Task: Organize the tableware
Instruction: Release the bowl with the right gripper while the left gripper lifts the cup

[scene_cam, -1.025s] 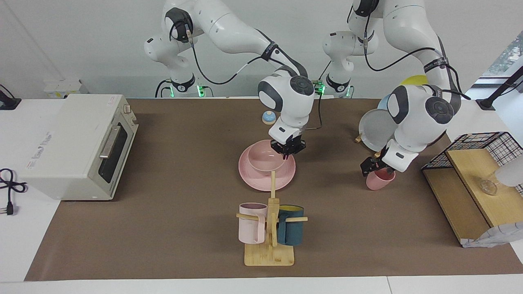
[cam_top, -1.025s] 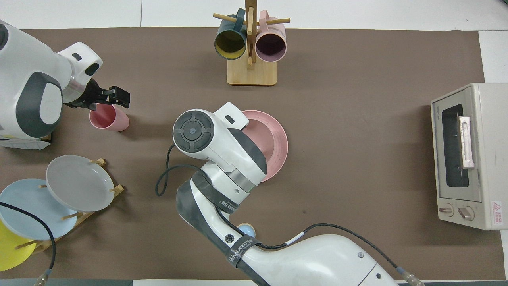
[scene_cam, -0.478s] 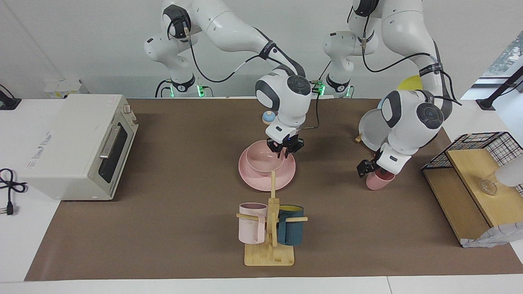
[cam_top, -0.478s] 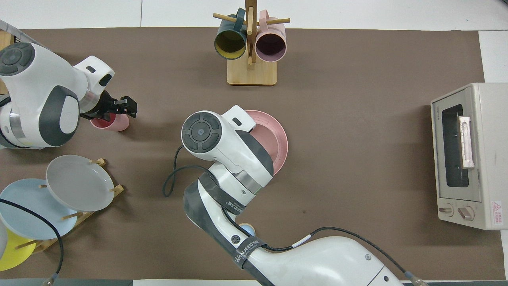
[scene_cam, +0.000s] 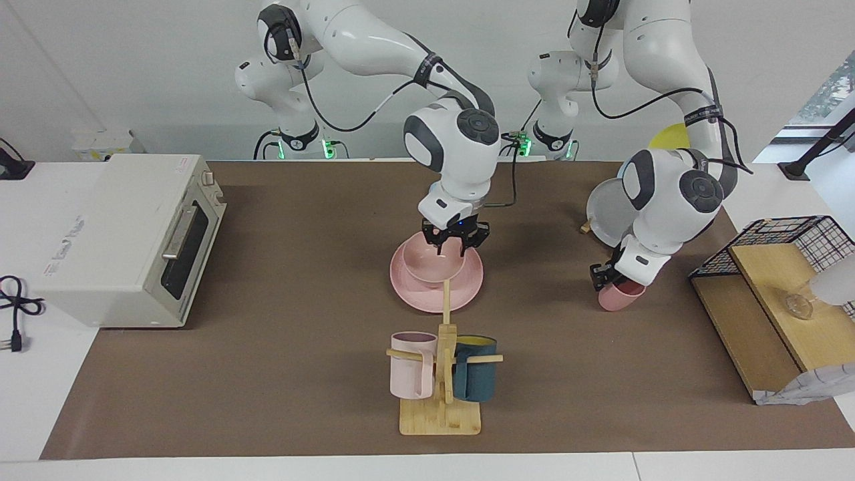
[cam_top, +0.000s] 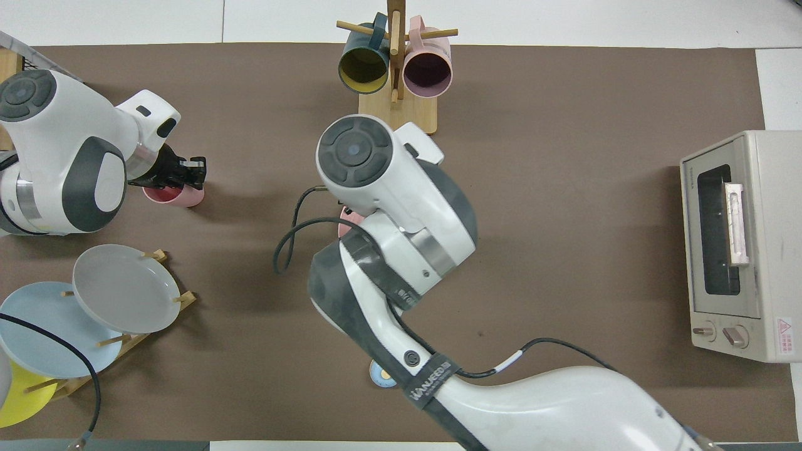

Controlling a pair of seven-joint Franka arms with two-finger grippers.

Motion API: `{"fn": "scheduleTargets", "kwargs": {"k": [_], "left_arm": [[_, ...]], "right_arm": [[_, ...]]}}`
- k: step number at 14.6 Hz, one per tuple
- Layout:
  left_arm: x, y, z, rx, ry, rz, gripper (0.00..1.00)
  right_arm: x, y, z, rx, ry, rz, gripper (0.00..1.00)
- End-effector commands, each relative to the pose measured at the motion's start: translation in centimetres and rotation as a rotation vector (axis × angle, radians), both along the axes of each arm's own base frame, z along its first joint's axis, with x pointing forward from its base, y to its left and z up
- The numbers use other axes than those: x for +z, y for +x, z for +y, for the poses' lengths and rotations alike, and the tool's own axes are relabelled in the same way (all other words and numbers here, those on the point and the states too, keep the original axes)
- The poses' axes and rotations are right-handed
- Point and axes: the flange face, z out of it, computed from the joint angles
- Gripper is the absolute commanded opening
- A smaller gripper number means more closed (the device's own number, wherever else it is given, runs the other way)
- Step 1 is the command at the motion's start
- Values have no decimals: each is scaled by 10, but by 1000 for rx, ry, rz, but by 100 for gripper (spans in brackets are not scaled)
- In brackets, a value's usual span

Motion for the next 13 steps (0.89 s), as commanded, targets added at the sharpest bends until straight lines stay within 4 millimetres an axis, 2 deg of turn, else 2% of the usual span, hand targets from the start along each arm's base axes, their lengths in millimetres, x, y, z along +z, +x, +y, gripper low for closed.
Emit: {"fn": "scheduleTargets", "kwargs": {"k": [1, 2, 3, 5, 6, 8, 9, 10, 11, 13], "left_arm": [[7, -1, -1, -18, 21, -23, 0], [13, 2, -1, -20, 22, -31, 0], [26, 6, -2, -21, 21, -37, 0], [73, 16, -11, -26, 19, -24, 0], [100, 18, -26, -42, 15, -16, 0], [131, 13, -52, -37, 21, 47, 0], [143, 12, -64, 1, 25, 47, 0], [155, 9, -86, 30, 22, 32, 0], [161, 4, -108, 50, 14, 31, 0], [177, -8, -148, 100, -13, 23, 0]], "right_arm": [[80, 6, -90, 12, 18, 23, 100], [100, 6, -120, 24, 17, 31, 100], [113, 6, -145, 37, 11, 47, 100], [116, 9, -181, 24, -1, 91, 100], [120, 11, -203, 18, -2, 103, 100], [118, 20, -258, 43, 0, 146, 100], [118, 22, -273, 29, 3, 155, 100], [123, 22, -286, 6, 1, 144, 100], [133, 14, -294, 0, 5, 119, 100], [120, -11, -314, -13, 14, 99, 100]]}}
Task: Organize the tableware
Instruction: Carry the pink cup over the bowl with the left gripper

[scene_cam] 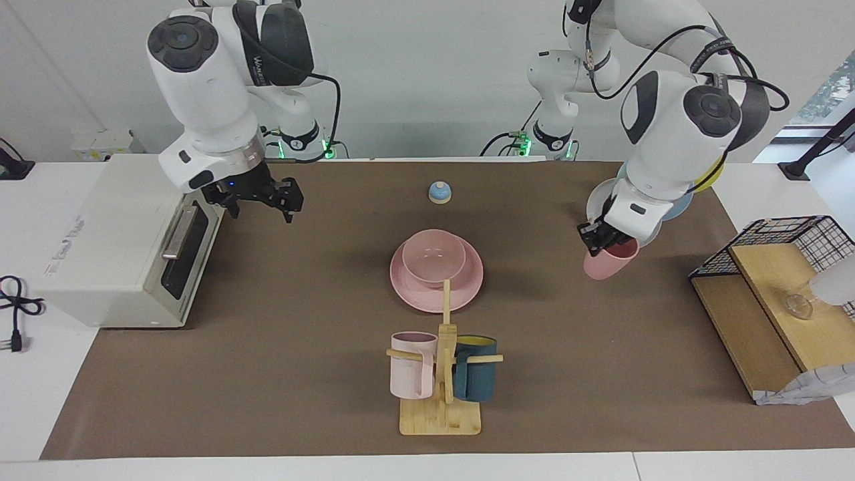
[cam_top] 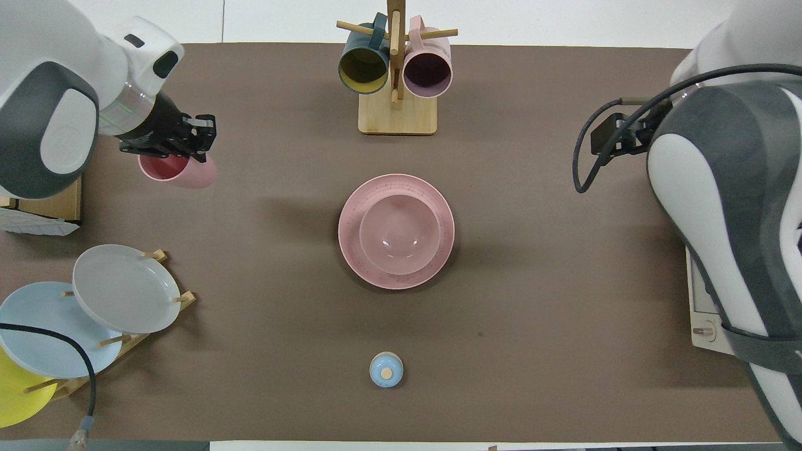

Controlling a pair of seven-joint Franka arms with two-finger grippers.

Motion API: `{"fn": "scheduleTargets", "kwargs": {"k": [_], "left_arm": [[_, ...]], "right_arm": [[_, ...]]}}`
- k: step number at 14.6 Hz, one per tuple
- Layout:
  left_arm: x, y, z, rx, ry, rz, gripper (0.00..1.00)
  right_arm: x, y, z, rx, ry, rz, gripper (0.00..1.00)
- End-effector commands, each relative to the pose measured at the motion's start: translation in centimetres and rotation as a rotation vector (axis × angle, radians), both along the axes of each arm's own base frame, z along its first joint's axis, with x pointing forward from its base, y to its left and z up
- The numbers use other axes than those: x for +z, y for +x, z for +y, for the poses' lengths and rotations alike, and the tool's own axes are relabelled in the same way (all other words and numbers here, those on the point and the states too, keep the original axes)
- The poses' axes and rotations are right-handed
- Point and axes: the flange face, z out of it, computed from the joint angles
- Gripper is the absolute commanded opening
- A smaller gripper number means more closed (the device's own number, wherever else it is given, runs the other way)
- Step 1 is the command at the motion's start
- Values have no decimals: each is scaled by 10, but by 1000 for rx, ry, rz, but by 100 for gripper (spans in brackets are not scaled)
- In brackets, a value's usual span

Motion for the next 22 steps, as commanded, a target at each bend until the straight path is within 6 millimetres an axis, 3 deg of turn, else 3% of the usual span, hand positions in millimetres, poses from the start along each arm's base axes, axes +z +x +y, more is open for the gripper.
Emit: {"fn": "scheduleTargets", "kwargs": {"k": [1, 4, 6, 8, 11, 16, 20, 22], "left_arm": [[10, -9, -58, 60, -15, 15, 0], [14, -43, -142, 98, -30, 5, 0], [2, -61, -189, 108, -46, -13, 0], [-10, -69, -214, 118, -69, -11, 0], [-53, -85, -262, 121, -60, -3, 0], [-91, -94, -268, 142, -39, 26, 0], [-121, -103, -274, 161, -37, 25, 0], [-126, -103, -274, 162, -38, 24, 0]], "right_arm": [[-11, -39, -28, -14, 35, -9, 100], [-14, -49, -49, -6, 45, -2, 100], [-15, -49, -62, 87, 55, 1, 100], [-7, -53, -75, 113, 60, -2, 100], [-13, -62, -89, 100, 61, 2, 100], [-15, -61, -104, 75, 62, 3, 100], [-15, -56, -105, 77, 55, -24, 100], [-13, -55, -105, 77, 56, -30, 100]]}}
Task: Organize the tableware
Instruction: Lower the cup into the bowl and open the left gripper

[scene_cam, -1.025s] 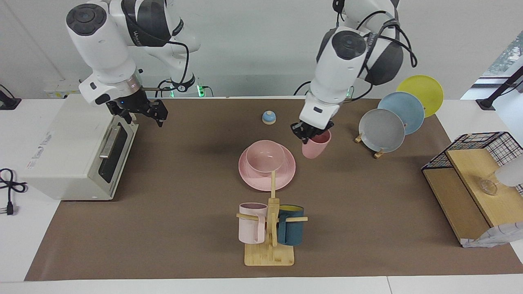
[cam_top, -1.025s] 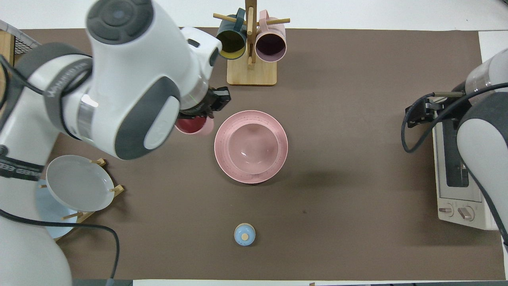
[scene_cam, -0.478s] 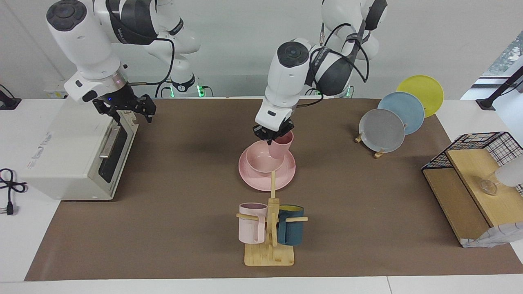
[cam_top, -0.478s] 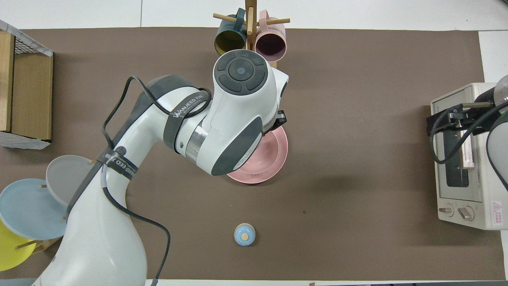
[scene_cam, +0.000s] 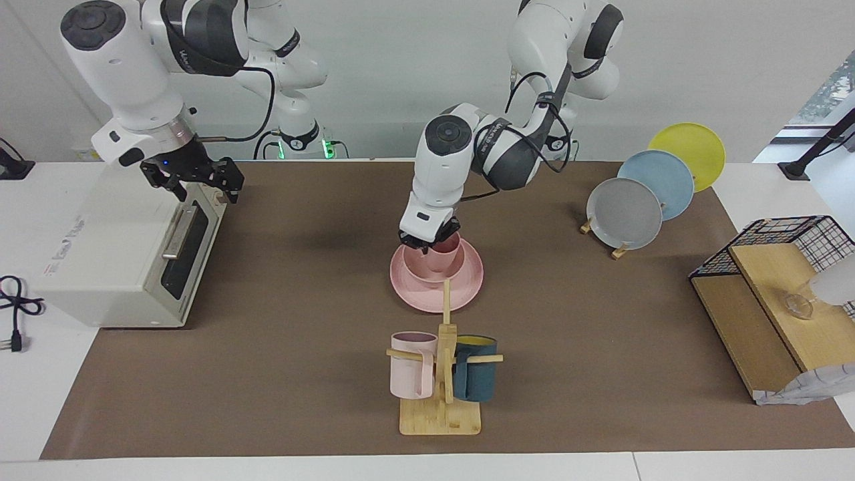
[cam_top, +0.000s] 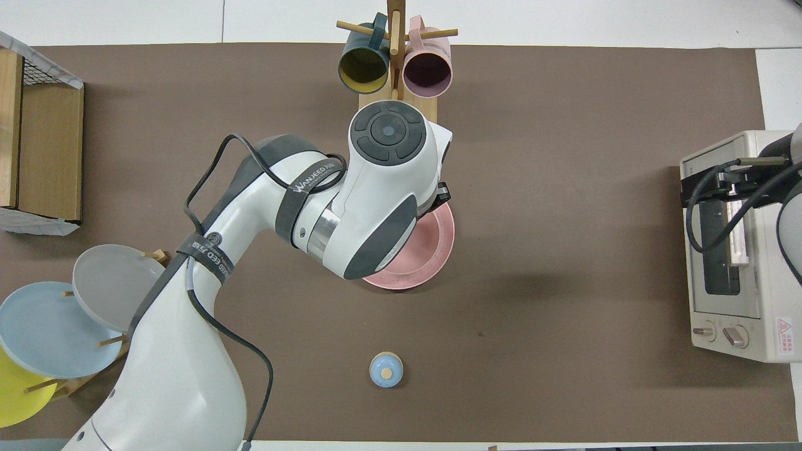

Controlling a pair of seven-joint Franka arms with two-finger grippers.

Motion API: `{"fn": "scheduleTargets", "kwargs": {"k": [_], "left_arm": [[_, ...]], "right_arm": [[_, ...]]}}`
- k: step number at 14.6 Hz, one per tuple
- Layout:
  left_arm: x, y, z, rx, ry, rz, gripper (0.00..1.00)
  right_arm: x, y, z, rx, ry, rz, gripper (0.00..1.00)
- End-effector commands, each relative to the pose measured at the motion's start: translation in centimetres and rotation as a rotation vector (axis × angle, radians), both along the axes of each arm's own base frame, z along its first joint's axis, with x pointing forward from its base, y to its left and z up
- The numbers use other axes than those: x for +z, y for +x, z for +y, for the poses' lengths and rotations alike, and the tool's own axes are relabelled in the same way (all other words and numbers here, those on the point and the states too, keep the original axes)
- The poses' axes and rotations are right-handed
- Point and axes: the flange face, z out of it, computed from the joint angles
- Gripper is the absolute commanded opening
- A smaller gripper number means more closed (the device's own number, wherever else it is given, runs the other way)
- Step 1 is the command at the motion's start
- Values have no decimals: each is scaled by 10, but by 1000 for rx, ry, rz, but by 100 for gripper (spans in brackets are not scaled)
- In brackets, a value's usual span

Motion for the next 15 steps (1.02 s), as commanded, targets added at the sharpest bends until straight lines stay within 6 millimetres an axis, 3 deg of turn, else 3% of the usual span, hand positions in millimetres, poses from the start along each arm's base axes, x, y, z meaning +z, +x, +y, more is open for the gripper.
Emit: {"fn": "scheduleTargets", "kwargs": {"k": [1, 8, 9, 11, 13, 14, 15], "left_arm": [[-6, -6, 0, 20, -11, -2, 0], [-22, -8, 0, 18, -15, -19, 0], [-23, -9, -1, 14, -15, -18, 6], [-22, -10, 0, 15, -8, -13, 60], [-21, -11, -1, 12, -5, -10, 90], [-20, -11, -1, 11, -1, -7, 100], [-17, -10, 1, 11, 5, -5, 100]], "right_arm": [[1, -3, -2, 22, 18, -20, 100], [10, -10, -4, 17, 22, -25, 100], [8, -10, -4, 17, 22, -20, 100], [8, -14, -4, 17, 23, -22, 100], [8, -14, -4, 17, 23, -20, 100], [7, -14, -4, 17, 21, -17, 100], [7, -13, -5, 11, 22, -22, 100]]}}
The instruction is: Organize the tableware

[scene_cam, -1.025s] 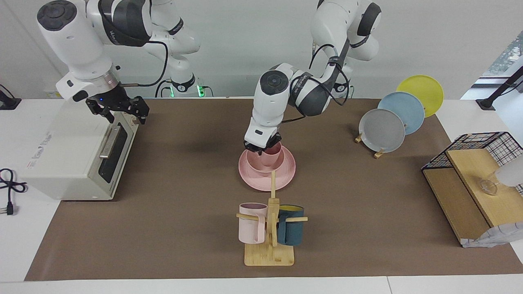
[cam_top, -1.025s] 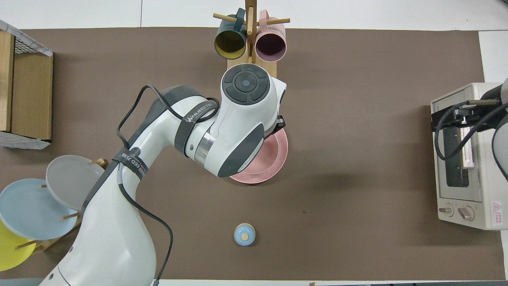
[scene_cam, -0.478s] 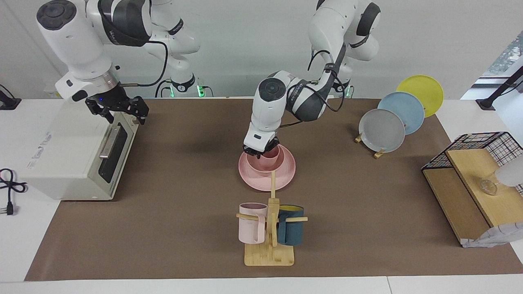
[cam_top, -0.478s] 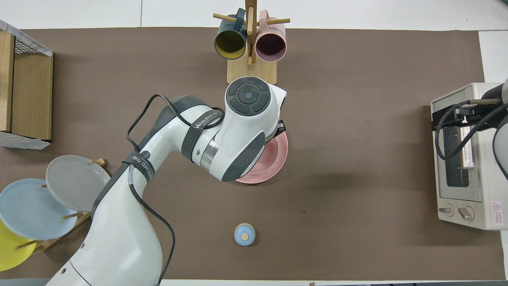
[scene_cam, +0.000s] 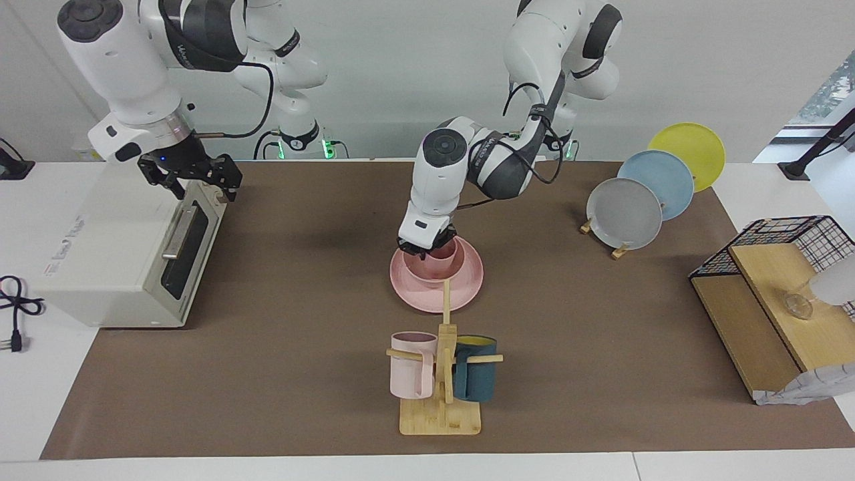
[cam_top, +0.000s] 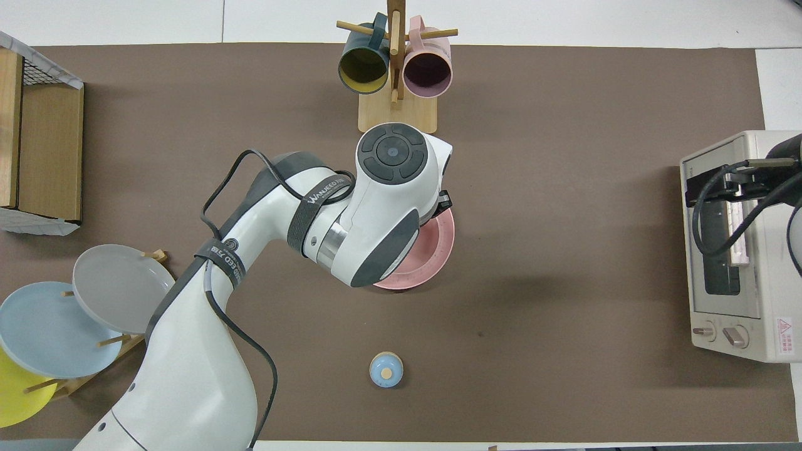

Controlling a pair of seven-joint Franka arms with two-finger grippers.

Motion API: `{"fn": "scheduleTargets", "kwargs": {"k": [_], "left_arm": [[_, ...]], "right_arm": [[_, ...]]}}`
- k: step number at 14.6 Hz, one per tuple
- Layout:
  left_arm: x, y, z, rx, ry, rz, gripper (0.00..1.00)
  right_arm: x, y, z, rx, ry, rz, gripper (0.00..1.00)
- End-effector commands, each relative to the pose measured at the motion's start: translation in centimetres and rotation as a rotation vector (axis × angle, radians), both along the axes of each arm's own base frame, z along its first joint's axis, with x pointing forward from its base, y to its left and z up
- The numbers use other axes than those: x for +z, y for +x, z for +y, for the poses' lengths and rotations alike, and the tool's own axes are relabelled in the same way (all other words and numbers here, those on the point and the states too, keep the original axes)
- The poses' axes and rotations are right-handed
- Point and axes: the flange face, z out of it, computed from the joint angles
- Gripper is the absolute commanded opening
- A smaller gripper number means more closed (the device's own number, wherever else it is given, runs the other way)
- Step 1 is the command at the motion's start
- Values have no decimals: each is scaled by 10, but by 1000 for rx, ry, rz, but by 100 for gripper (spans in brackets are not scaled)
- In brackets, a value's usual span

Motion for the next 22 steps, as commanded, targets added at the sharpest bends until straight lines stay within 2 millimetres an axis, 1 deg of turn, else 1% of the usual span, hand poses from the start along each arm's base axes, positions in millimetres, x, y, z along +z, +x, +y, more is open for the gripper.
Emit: {"fn": "scheduleTargets", "kwargs": {"k": [1, 2, 3, 5, 6, 7, 8, 10, 11, 12, 13, 15, 16, 17, 19, 20, 22], "left_arm": [[12, -4, 7, 5, 16, 7, 100], [21, -2, 14, 6, 22, 9, 100], [44, 0, 24, -1, 27, -5, 100], [82, 21, 71, -6, 36, -33, 100], [100, 30, 99, -18, 35, -38, 100], [118, 41, 131, -40, 36, -43, 100], [132, 50, 165, -59, 38, -43, 100], [157, 66, 240, -113, 40, -37, 100], [171, 70, 277, -140, 37, -45, 100], [179, 72, 310, -173, 35, -43, 100], [186, 71, 334, -209, 34, -35, 100], [192, 62, 368, -278, 31, -16, 100], [191, 55, 377, -297, 31, -10, 100], [189, 46, 382, -300, 32, -2, 100], [185, 25, 387, -317, 34, 13, 100], [185, 18, 388, -319, 35, 14, 100], [190, 16, 390, -331, 36, 7, 100]], "right_arm": [[-2, -4, -3, 14, 20, -7, 100], [-3, -3, -4, 13, 20, -6, 100], [-4, -3, -4, 13, 20, -3, 100], [-3, -2, -5, 11, 18, -3, 100], [-6, 0, -4, 13, 18, 2, 100], [-4, 2, -3, 15, 14, 0, 100], [-3, 5, -2, 16, 14, 6, 100], [-2, 3, -4, 17, 14, 10, 100], [-2, 3, -4, 17, 16, 13, 100], [-2, 2, -4, 17, 18, 14, 100], [-2, 2, -3, 16, 19, 17, 100], [-2, 1, -8, 4, 21, 23, 100], [-1, 0, -8, 4, 21, 23, 100], [2, -2, -11, -2, 21, 18, 100], [2, -4, -12, -5, 22, 20, 100], [1, -4, -12, -7, 23, 23, 100], [2, -5, -13, -9, 23, 23, 100]]}}
